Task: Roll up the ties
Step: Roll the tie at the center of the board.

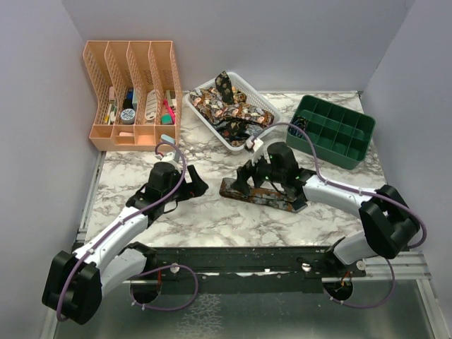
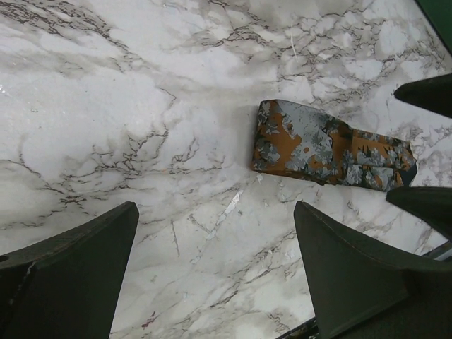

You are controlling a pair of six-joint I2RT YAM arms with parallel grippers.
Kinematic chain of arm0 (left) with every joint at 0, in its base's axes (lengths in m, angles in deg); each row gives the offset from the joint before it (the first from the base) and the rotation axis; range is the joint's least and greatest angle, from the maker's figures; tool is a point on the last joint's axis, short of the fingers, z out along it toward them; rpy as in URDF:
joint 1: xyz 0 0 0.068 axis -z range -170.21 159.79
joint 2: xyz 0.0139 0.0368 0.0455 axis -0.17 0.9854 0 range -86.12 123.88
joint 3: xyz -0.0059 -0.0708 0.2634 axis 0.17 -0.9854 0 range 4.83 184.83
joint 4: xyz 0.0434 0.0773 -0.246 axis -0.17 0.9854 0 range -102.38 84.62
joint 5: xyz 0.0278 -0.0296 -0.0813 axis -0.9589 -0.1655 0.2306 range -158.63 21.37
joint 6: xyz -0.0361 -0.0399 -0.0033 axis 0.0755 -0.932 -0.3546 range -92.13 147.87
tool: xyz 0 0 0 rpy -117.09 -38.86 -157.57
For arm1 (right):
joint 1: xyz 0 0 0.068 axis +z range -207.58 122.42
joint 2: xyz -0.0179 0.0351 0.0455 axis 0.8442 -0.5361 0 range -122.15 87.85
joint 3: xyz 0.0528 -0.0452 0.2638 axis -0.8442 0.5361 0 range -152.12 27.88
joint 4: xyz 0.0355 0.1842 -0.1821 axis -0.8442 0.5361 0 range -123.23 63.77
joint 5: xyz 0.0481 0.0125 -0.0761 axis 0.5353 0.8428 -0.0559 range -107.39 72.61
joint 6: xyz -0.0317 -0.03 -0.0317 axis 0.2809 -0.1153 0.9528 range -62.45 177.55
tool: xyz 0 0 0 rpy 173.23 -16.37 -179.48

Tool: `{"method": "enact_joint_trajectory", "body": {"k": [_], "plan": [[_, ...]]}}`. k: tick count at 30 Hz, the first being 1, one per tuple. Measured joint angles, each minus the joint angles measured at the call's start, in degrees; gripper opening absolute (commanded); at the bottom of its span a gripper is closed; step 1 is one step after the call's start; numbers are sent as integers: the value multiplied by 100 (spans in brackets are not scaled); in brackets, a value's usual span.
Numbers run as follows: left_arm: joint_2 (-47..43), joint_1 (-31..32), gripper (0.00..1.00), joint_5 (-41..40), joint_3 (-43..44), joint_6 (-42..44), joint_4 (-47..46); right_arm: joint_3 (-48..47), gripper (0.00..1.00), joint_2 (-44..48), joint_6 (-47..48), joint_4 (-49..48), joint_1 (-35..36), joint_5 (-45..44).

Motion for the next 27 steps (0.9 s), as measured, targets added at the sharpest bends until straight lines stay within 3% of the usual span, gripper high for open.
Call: {"method": "enact_joint_trajectory", "body": {"k": [3,10,21,27], "plan": [[-17,-17,93,-2,0,7,83,581,100,85,750,-376,0,168],[-186,-31,93,-24,2,46,236,597,100,-433,2050,-472,4,468],[-243,-68,93,-48,2,120,332,186,99,-1320,2658,-400,4,632],[-245,-109,93,-57,2,136,365,98,83,-1576,2914,-332,20,706]]}}
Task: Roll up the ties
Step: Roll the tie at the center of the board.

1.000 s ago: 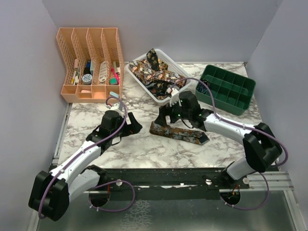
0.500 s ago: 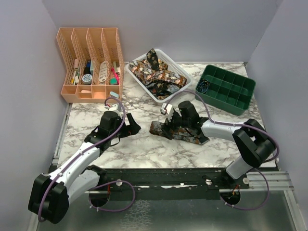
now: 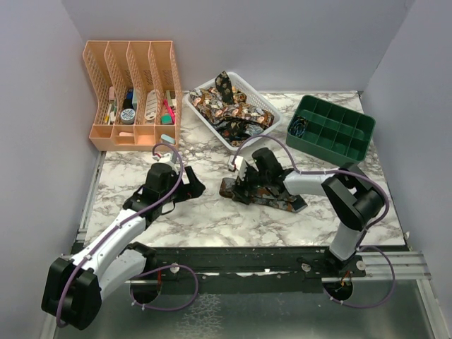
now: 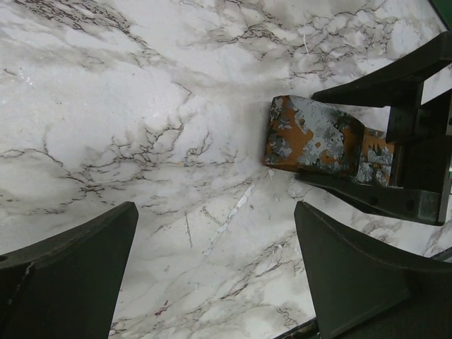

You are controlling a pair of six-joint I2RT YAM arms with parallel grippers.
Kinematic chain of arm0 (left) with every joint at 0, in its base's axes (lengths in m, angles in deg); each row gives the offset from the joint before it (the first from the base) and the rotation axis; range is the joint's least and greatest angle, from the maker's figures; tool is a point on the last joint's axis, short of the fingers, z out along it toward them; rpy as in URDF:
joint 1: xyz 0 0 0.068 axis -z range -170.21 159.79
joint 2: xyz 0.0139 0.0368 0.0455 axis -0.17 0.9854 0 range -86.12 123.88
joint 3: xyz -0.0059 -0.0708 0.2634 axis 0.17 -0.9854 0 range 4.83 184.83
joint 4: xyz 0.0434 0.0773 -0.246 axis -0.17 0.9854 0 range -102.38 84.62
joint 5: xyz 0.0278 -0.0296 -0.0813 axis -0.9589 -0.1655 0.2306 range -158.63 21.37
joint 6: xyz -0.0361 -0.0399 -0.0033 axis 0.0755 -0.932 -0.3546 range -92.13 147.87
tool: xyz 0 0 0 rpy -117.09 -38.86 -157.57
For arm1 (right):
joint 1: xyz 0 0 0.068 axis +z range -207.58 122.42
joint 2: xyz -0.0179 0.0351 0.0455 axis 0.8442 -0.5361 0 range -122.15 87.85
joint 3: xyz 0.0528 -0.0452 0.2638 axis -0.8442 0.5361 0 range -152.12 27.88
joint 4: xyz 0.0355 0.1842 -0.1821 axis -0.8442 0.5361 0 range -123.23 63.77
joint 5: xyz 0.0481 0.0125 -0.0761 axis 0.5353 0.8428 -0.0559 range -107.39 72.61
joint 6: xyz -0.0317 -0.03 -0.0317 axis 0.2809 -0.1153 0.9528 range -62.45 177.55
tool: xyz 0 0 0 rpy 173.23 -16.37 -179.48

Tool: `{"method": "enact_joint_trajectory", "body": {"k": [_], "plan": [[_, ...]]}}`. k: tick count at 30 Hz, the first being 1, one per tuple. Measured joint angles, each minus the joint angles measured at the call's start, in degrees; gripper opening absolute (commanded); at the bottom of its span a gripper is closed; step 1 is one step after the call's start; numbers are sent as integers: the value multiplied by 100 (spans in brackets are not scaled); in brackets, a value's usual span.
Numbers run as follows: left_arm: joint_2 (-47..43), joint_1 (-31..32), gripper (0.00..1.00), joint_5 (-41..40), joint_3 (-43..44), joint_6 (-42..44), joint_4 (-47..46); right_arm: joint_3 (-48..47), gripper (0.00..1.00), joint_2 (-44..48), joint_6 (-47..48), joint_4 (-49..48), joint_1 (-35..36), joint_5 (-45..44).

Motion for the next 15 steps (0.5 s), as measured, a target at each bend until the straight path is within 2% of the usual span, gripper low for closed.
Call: {"method": "enact_joint_trajectory", "body": {"k": [3,7,11,15], "plan": [[-17,-15,93,-7,-2,-2,-2,-109,72,-116,140,0,66,26],[-61,-20,93,-11,-66,-17,-9,-256,63,-245,269,11,160,79],[-146,-26,93,-68,-197,-103,-9,-339,57,-330,393,35,328,234],[-376,-31,93,-186,-343,-249,11,-341,56,-376,490,0,697,428]]}}
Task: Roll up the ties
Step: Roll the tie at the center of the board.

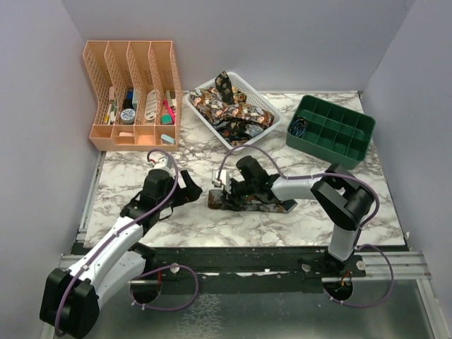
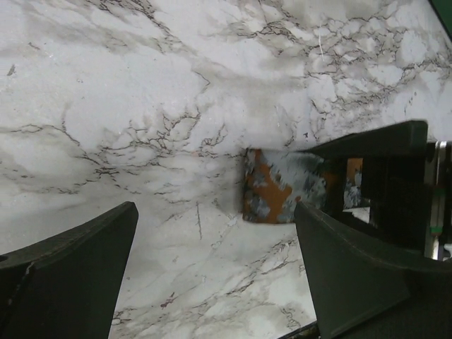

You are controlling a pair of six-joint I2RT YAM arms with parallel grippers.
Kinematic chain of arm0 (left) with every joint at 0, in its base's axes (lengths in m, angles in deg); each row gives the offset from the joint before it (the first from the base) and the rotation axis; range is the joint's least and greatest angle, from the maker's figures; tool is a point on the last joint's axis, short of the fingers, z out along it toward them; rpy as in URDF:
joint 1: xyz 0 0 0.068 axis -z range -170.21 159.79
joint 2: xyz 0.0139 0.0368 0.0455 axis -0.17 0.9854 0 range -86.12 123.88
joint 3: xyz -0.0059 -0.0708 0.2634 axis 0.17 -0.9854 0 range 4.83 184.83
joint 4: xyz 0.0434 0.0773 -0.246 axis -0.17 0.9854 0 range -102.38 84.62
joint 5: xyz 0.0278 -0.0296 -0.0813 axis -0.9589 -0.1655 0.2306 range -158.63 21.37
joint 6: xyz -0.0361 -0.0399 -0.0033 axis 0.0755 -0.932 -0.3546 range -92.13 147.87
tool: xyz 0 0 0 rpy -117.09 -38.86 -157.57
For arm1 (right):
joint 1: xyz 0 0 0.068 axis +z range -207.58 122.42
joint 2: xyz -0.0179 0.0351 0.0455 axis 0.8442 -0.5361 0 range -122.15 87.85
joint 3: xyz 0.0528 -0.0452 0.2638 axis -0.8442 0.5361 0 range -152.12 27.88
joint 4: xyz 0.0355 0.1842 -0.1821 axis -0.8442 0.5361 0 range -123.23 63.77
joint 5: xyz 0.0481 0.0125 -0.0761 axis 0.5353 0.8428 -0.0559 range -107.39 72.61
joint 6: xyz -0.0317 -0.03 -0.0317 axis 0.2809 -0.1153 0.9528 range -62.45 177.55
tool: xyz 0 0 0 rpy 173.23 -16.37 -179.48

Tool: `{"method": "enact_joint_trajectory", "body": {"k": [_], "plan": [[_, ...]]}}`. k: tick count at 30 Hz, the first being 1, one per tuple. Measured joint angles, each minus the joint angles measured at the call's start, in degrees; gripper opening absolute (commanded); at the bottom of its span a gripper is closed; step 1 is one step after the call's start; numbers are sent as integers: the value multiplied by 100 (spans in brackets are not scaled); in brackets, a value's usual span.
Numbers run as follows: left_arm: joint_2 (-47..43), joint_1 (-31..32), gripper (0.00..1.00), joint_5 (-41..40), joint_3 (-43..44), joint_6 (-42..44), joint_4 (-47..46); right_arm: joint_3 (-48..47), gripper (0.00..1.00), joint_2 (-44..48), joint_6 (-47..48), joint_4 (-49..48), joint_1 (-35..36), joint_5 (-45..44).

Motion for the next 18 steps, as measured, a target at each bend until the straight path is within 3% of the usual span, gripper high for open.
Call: {"method": "enact_joint_trajectory", "body": {"k": [4,12,18], "plan": [[-328,0,93,-262,-74,-238,177,-37,63,-81,33,-59,420,105],[-1311,0,97,-426,-444,-695,435,-122,99,-98,83,15,673,133],[-1574,0,99,-426,-466,-835,542,201,100,621,-173,232,675,-240]]}}
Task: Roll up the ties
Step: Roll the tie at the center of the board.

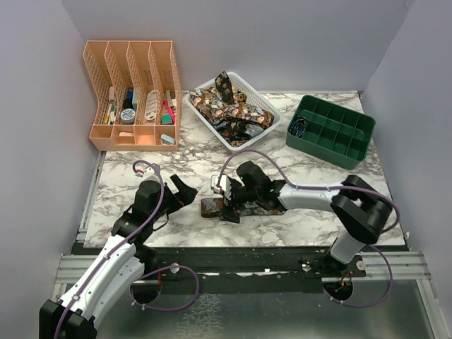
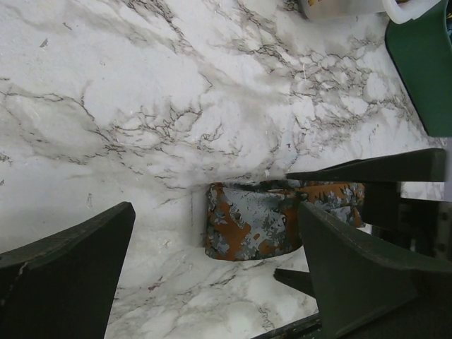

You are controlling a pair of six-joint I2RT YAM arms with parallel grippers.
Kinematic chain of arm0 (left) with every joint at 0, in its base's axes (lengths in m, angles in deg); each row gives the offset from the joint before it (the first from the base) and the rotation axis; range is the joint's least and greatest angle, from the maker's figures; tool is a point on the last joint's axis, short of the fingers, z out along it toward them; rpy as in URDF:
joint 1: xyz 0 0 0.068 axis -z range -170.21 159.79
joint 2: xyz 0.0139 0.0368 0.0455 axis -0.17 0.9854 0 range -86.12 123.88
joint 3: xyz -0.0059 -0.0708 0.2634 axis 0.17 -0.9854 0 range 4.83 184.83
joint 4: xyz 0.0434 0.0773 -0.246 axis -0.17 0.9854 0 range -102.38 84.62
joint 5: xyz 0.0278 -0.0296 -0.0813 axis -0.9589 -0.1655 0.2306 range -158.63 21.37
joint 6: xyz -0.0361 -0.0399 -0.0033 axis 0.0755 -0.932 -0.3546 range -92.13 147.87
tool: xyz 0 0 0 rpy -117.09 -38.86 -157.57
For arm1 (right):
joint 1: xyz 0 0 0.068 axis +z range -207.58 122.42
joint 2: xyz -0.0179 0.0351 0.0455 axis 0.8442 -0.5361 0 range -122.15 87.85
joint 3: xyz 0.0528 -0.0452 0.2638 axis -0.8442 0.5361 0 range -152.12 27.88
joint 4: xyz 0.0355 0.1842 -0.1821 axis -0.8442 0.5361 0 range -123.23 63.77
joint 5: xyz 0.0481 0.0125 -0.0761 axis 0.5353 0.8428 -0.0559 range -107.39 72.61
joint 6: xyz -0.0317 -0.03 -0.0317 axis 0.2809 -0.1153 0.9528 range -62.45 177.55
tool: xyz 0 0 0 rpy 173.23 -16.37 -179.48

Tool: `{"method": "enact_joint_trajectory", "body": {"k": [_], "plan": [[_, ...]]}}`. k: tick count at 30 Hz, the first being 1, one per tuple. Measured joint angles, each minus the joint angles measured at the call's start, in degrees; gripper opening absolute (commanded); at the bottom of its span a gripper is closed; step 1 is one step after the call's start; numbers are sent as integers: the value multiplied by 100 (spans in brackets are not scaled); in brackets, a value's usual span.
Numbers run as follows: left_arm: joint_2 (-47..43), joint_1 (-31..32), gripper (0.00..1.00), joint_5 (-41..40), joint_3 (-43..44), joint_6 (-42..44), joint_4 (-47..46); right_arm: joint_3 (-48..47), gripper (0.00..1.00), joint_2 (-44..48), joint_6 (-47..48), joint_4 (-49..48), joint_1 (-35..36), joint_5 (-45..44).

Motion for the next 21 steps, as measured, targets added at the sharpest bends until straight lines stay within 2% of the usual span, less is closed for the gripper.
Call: {"method": "enact_joint_trajectory", "body": {"k": [5,9,14,16,21], "plan": [[-17,0,99,0,-61,-76,20,479,100,1056,-730,-201,0,-564],[-11,0,99,-35,-90,-170,70,870,100,1722,-2323,-365,0,-1370],[63,0,99,-153,-90,-313,96,800,100,1849,-4308,229,0,-2092],[70,0,99,-219,-90,-417,170,868,95,2006,-5038,505,0,-2430],[-20,-2,99,-225,-94,-455,208,1679,80,2865,-6568,382,0,-2951]]}}
